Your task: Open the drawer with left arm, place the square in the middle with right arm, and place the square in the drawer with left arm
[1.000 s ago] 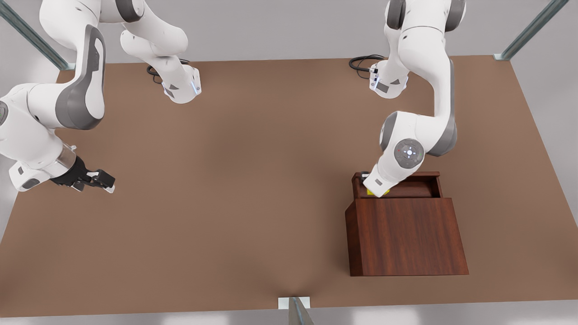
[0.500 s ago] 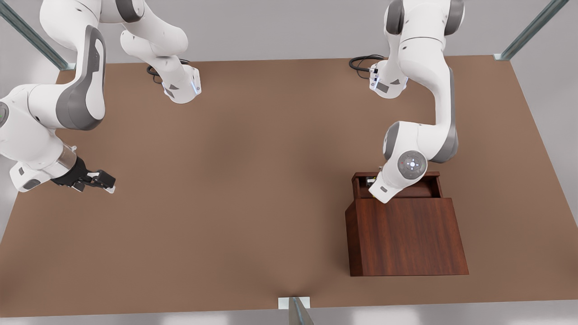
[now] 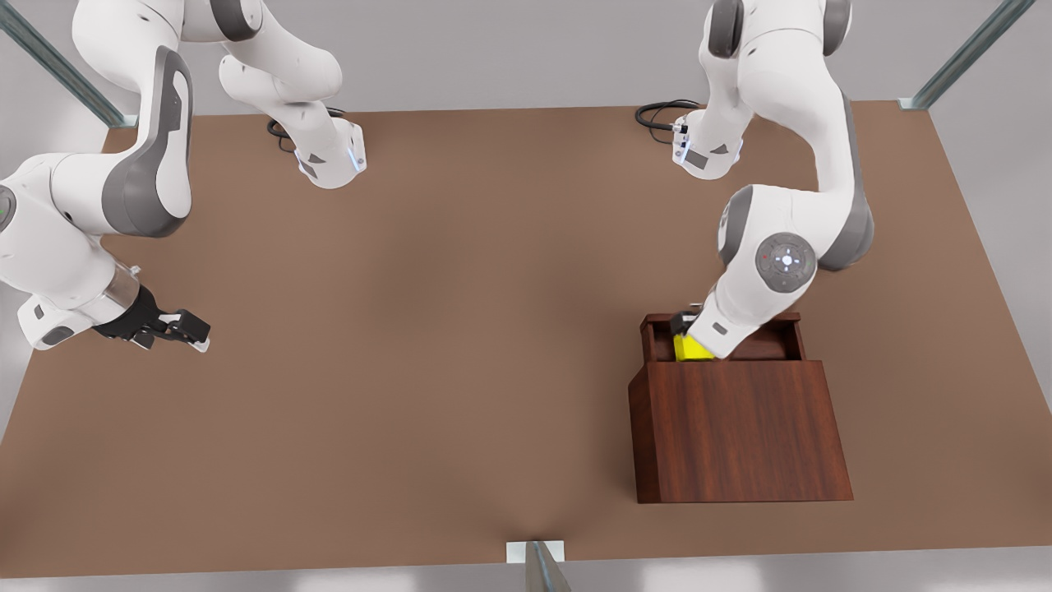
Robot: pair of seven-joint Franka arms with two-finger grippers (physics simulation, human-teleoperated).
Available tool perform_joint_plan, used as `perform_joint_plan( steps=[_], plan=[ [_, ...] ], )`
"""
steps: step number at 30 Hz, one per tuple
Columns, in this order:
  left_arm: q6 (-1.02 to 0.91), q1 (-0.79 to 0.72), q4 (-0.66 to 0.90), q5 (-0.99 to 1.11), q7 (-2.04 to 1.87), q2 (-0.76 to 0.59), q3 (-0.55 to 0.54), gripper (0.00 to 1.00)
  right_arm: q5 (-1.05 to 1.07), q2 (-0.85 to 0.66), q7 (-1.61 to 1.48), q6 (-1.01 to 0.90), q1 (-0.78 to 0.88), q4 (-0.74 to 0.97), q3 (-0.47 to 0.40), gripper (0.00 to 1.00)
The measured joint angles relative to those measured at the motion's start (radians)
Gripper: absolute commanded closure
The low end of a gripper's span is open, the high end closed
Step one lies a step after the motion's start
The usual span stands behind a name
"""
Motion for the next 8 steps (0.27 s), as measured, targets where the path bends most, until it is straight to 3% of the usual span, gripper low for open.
perform_joint_plan(
  steps=[1,3,5,8],
  plan=[
    [-0.010,0.064,0.008,0.003,0.003,-0.038,-0.053,0.00,0.000,0.000,0.000,0.001,0.000,0.000,0.000,0.00],
    [-0.010,0.397,-0.007,0.078,-0.002,-0.122,-0.501,0.00,-0.001,0.000,0.000,0.001,0.000,0.000,0.000,0.00],
    [0.012,0.561,-0.064,0.174,-0.002,-0.185,-0.676,0.00,-0.001,0.000,0.000,0.001,0.000,0.000,0.000,0.00],
    [0.013,0.605,-0.068,0.280,-0.002,-0.199,-0.734,0.00,-0.002,-0.002,0.001,-0.001,0.001,0.000,0.000,0.00]
  ],
)
